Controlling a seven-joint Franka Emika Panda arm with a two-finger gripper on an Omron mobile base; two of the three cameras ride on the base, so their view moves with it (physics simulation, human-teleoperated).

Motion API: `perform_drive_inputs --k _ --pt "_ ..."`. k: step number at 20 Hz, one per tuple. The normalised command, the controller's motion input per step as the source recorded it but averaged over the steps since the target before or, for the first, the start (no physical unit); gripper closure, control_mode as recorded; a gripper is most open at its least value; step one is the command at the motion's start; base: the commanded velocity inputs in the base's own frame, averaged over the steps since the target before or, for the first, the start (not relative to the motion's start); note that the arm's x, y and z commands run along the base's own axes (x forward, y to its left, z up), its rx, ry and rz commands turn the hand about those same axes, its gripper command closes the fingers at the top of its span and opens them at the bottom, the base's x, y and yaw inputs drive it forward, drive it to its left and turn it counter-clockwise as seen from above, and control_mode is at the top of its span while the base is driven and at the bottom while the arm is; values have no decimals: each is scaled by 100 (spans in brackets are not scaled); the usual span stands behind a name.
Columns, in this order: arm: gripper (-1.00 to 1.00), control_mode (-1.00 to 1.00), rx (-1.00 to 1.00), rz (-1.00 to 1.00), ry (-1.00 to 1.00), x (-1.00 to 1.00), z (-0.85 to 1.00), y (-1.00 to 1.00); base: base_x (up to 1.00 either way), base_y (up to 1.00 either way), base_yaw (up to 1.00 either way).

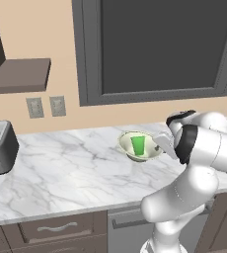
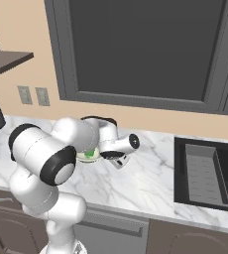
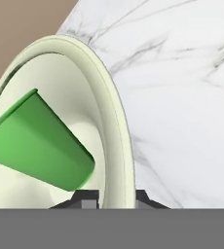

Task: Place the cup inside the bowl on the dining table and move the bowl to any counter.

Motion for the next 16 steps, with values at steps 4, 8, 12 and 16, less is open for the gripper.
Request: perform_drive_inputs --k 4,8,12,16 --pt "100 -100 0 0 0 0 0 4 0 0 0" --pt "-100 -100 -1 0 1 0 0 23 0 0 0" --pt "-100 -100 0 0 0 0 0 9 0 0 0" --pt "-100 -100 -2 0 5 0 3 1 0 0 0"
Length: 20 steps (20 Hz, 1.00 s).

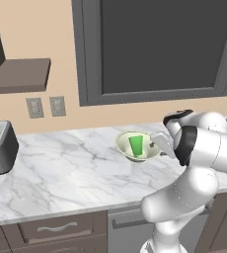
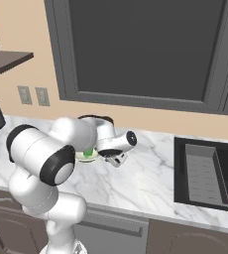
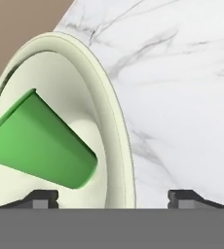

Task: Place the cup inside the bowl on the dining table and move the bowl to any counter.

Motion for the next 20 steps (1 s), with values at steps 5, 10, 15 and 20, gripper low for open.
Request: perform_drive_inputs --k 5,10,15,20 --pt "-100 -100 -5 0 8 -10 21 0 0 0 0" --pt "-100 -100 -3 0 1 -27 26 -11 0 0 0" --pt "-100 -100 0 0 0 -39 35 -4 0 0 0" --pt "-100 -100 -1 0 0 -37 29 0 0 0 0"
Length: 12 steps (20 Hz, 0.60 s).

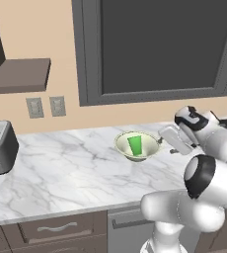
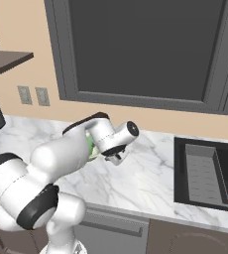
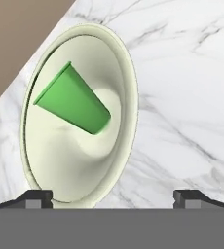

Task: Place the cup inside the bowl on the dining table and move the bowl to any counter.

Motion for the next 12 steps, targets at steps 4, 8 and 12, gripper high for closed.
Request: perform_drive_inputs --k 4,8,12 --pt "-100 -100 -5 0 0 -34 25 0 0 0 0" --pt "-100 -100 -11 0 0 -28 27 0 0 0 0" --pt "-100 -100 -14 0 -1 -33 35 0 0 0 0"
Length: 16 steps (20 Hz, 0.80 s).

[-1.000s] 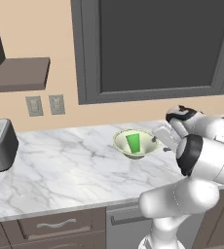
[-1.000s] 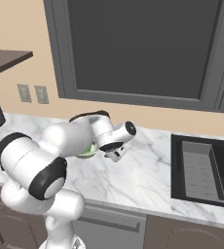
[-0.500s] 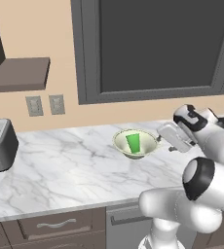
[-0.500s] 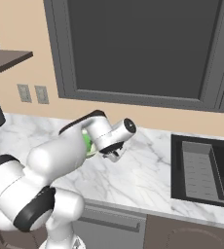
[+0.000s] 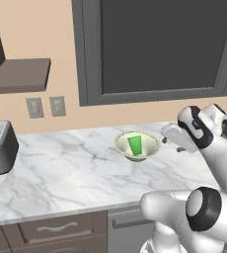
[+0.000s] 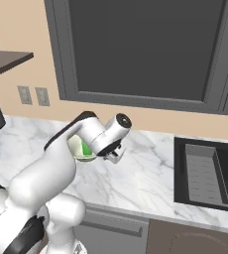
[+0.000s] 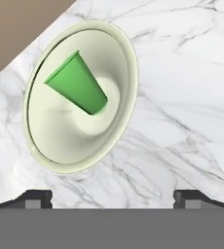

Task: Place the cup inside the bowl on the dining table and move the bowl to any counter.

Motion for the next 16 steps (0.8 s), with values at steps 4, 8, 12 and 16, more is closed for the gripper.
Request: perform_drive_inputs --k 4,8,12,16 --pt "-100 -100 -11 2 -1 -43 37 0 0 0 0" --pt "-100 -100 -8 2 0 -42 30 0 0 0 0" --pt "-100 -100 -8 3 0 -39 28 0 0 0 0" --pt "-100 -100 -7 4 0 -31 27 0 0 0 0"
